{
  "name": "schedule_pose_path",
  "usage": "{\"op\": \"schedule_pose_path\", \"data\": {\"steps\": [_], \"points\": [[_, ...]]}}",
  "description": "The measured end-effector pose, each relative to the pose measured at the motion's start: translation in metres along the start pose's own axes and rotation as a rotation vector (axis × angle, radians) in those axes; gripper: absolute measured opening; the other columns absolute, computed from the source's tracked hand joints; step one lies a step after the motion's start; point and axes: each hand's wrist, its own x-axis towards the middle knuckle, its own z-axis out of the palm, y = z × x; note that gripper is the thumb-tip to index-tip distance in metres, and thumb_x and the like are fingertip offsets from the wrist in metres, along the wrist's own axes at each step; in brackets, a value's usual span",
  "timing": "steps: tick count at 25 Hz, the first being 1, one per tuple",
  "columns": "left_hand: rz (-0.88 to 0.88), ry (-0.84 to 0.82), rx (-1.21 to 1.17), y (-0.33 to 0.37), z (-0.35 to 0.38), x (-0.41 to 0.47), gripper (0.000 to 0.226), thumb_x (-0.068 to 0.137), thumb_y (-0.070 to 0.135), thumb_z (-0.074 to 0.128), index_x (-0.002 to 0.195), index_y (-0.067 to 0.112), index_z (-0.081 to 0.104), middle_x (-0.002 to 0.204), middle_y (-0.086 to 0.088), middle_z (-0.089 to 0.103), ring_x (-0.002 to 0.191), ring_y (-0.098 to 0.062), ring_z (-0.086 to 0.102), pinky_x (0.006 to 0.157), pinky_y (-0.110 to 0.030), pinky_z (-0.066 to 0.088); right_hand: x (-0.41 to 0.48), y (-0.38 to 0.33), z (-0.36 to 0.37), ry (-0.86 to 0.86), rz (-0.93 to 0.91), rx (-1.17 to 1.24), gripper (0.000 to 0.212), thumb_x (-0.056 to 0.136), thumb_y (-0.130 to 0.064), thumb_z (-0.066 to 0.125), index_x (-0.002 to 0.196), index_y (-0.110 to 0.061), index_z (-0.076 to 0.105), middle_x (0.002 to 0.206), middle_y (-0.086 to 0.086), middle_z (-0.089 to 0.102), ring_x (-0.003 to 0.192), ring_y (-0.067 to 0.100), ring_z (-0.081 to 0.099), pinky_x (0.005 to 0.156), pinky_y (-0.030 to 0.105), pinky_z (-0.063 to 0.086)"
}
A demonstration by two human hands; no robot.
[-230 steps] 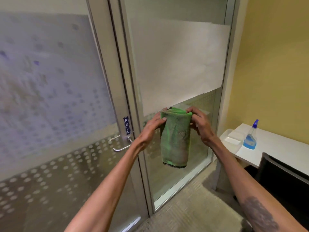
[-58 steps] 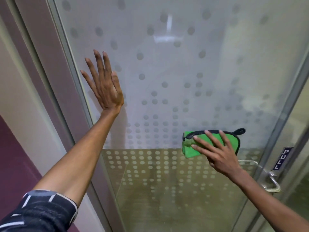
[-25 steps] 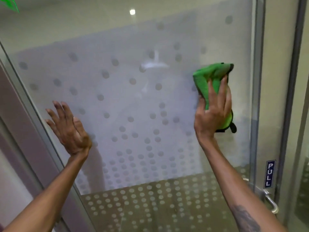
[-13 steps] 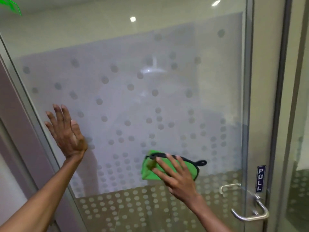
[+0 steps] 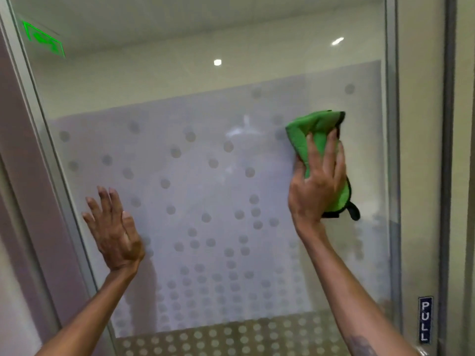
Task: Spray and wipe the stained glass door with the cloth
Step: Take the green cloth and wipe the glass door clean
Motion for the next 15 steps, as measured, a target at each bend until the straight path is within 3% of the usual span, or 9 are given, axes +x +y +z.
{"op": "schedule_pose_path", "data": {"steps": [4,7,9,12,15], "points": [[-0.005,-0.008,-0.001,0.003,-0.003,0.001,0.056,0.105,0.02,0.03,0.157,-0.001,0.031,0.166,-0.019,0.026,0.156,-0.04,0.014,0.128,-0.044,-0.003,-0.086,-0.054,0.009,-0.246,-0.371,0.063,0.058,0.088,-0.019,0.063,0.144,-0.031,0.057,0.159,0.007,0.043,0.149,0.035,0.038,0.119,0.049,0.034],[-0.003,-0.026,-0.005,0.002,-0.005,0.001,0.056,0.105,0.02,0.029,0.158,0.001,0.03,0.166,-0.017,0.025,0.157,-0.033,0.012,0.128,-0.042,-0.003,-0.151,0.0,-0.021,-0.457,-0.753,0.036,0.068,0.082,-0.009,0.062,0.146,-0.03,0.054,0.162,0.006,0.039,0.153,0.033,0.03,0.124,0.05,0.027],[-0.013,-0.037,-0.014,0.001,-0.005,0.0,0.056,0.106,0.022,0.028,0.159,0.004,0.028,0.167,-0.014,0.023,0.158,-0.029,0.01,0.128,-0.04,-0.004,-0.167,0.058,-0.047,-0.501,-0.834,-0.059,0.076,0.078,-0.006,0.065,0.149,-0.031,0.05,0.164,0.003,0.036,0.153,0.032,0.03,0.123,0.053,0.027],[-0.029,-0.04,0.004,0.004,-0.006,0.0,0.056,0.106,0.021,0.027,0.158,0.002,0.029,0.167,-0.015,0.025,0.157,-0.034,0.013,0.128,-0.04,-0.003,-0.134,0.119,-0.084,-0.364,-0.543,-0.203,0.08,0.082,-0.006,0.059,0.154,-0.035,0.04,0.165,0.005,0.034,0.151,0.032,0.034,0.119,0.058,0.032],[-0.031,-0.047,0.009,0.006,-0.006,0.0,0.056,0.105,0.02,0.028,0.157,0.0,0.03,0.166,-0.016,0.024,0.156,-0.038,0.014,0.128,-0.041,-0.004,-0.05,0.117,-0.07,-0.171,-0.138,-0.131,0.055,0.093,-0.009,0.052,0.146,-0.022,0.054,0.16,0.015,0.038,0.146,0.04,0.04,0.115,0.06,0.037]]}}
